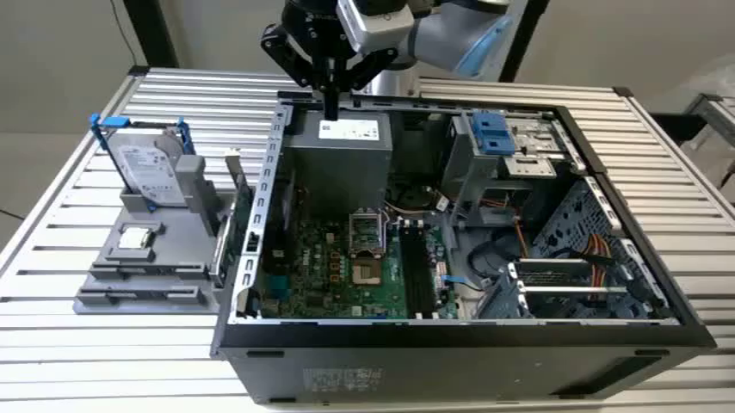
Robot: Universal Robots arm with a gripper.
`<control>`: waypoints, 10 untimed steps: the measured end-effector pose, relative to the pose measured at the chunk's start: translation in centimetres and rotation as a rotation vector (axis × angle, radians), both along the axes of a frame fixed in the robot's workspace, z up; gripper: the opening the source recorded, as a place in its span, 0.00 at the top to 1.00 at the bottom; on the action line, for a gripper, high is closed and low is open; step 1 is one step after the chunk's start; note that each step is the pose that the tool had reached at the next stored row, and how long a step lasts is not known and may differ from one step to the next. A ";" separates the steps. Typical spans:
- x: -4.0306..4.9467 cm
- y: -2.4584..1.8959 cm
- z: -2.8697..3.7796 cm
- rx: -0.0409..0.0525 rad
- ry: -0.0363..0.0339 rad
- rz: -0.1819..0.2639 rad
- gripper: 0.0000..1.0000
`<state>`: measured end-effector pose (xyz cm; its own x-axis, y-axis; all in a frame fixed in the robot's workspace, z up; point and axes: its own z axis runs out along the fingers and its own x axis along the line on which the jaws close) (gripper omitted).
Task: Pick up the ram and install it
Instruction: 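Reach for the ram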
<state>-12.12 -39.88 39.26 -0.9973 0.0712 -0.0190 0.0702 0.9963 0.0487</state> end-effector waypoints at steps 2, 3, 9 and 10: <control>0.00 0.00 0.00 0.0000 0.0000 0.000 1.00; 0.00 0.00 0.00 0.0000 0.0000 0.000 1.00; -0.22 0.00 0.00 0.0000 0.0000 0.000 1.00; -0.27 0.00 0.00 0.0000 0.0000 0.000 1.00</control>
